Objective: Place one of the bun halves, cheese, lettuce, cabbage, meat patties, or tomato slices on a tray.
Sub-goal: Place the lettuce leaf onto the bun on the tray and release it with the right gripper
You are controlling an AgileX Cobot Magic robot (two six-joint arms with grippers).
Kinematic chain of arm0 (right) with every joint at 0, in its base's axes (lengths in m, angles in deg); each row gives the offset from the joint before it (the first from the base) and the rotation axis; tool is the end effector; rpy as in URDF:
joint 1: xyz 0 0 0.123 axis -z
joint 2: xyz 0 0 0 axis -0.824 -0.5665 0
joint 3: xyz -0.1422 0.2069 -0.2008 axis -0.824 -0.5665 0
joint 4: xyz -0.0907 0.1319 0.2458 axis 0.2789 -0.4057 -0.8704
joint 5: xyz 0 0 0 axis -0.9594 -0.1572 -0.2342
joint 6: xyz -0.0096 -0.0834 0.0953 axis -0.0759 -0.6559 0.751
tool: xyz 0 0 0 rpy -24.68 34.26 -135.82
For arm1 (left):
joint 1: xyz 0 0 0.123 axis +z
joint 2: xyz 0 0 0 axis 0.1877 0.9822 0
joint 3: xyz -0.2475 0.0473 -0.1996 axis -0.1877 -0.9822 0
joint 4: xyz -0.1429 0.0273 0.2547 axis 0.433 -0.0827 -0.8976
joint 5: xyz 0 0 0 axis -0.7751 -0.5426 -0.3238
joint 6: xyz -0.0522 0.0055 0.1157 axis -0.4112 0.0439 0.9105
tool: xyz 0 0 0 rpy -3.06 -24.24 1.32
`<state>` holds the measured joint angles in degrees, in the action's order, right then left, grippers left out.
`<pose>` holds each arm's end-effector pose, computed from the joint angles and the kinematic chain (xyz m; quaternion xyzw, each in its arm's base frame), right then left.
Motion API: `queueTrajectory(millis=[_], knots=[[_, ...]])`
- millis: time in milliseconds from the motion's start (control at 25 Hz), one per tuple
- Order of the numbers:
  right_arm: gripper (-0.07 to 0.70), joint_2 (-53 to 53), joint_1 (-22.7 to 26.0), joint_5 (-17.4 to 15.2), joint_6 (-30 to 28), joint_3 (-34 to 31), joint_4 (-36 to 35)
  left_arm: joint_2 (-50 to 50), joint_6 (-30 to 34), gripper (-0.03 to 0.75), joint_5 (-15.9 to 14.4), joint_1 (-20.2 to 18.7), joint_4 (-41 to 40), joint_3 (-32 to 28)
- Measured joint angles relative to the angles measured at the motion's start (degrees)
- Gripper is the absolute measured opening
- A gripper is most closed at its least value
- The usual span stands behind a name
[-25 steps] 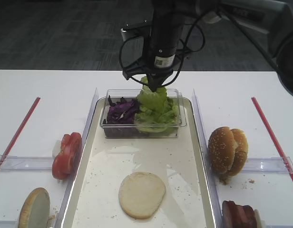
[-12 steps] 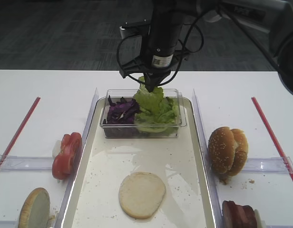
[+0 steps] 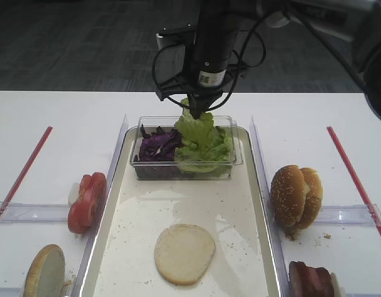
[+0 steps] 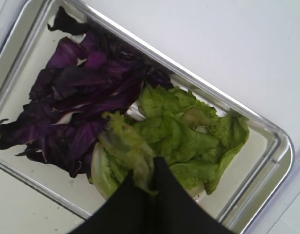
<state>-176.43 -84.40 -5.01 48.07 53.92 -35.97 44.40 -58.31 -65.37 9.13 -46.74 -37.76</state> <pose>0.4883 0.2877 0.2209 -0.2695 0.9506 0.0932 0.1226 0.0180 -0.0017 0.2644 0.0135 0.8830 -0.0116 0.4691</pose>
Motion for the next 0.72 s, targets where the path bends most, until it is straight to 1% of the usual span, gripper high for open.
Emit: queueTrajectory(millis=[400, 560, 720], knots=[[0.043, 5.1, -0.6, -0.1, 1.6, -0.6, 0.3, 0.0, 0.0, 0.492, 0.0, 0.0, 0.0, 0.0], [0.042, 7.0, -2.7, -0.1, 1.6, -2.6, 0.3, 0.0, 0.0, 0.492, 0.0, 0.0, 0.0, 0.0], [0.042, 9.5, -4.9, -0.1, 1.7, -6.8, 0.3, 0.0, 0.0, 0.492, 0.0, 0.0, 0.0, 0.0]])
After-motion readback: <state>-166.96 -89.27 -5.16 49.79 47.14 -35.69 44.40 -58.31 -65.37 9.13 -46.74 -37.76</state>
